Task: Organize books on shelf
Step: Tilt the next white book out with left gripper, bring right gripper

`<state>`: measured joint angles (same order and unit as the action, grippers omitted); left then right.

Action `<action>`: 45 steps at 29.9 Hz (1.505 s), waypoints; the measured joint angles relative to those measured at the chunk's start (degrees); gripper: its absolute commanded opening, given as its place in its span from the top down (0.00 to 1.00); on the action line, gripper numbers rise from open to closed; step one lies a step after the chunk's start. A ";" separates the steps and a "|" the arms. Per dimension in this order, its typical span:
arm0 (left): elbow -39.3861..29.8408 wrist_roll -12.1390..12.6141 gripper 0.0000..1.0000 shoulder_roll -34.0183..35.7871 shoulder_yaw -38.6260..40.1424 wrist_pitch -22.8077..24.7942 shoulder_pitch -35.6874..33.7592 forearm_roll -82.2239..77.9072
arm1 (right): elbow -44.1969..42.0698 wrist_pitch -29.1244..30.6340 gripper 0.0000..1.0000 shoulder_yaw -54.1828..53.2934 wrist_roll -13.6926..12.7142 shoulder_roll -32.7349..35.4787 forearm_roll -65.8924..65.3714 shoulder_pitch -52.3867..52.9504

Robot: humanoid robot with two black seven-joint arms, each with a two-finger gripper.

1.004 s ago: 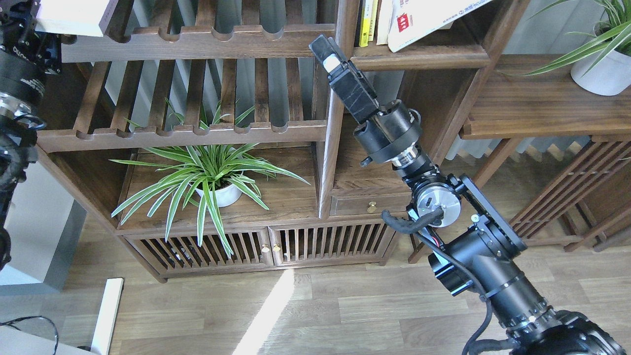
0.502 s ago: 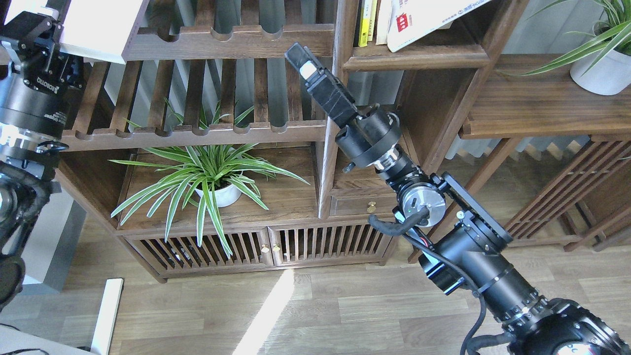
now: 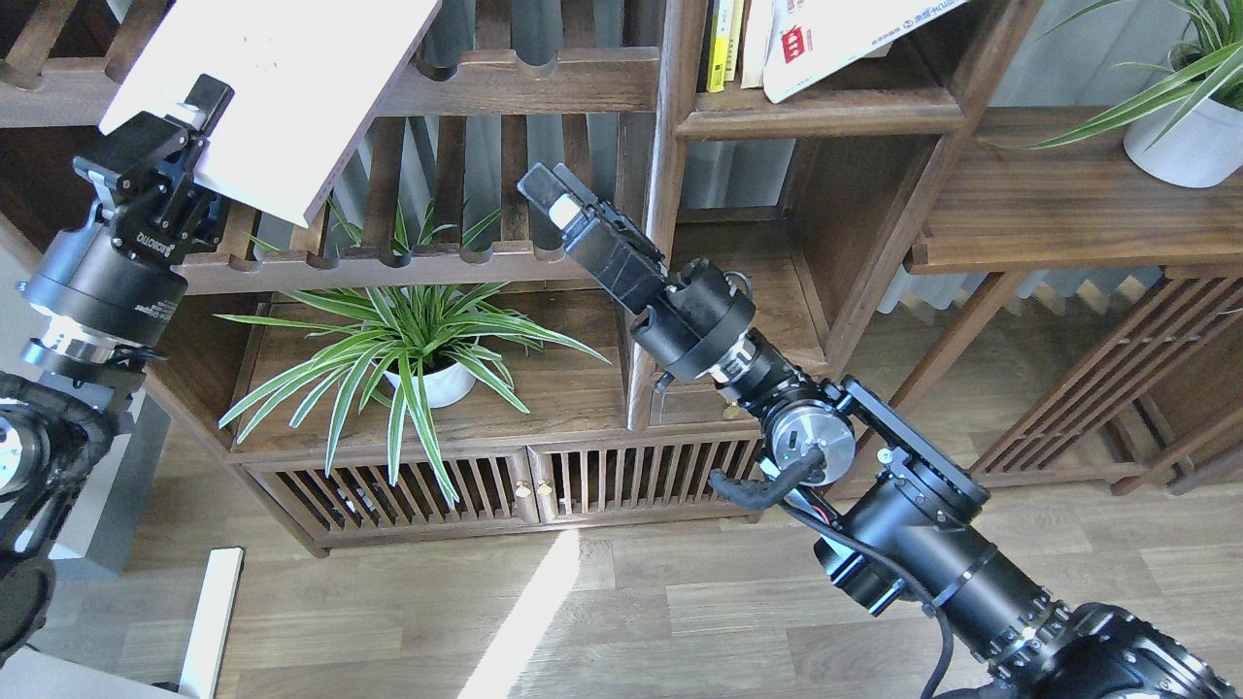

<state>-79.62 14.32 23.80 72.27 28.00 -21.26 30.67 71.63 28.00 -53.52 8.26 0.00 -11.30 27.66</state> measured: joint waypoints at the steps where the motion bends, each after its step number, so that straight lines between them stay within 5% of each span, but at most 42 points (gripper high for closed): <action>1: 0.00 0.00 0.95 -0.09 -0.52 0.00 0.22 0.00 | 0.00 0.00 0.06 0.29 0.00 0.00 0.02 0.04; 45: -7.19 -0.71 0.97 -5.13 -14.29 0.00 -2.68 -0.18 | -3.72 0.00 0.05 3.24 -0.05 0.00 5.56 6.41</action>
<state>-86.81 13.61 18.67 57.98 28.00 -23.94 30.49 67.91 28.00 -50.28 8.21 0.00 -5.74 34.07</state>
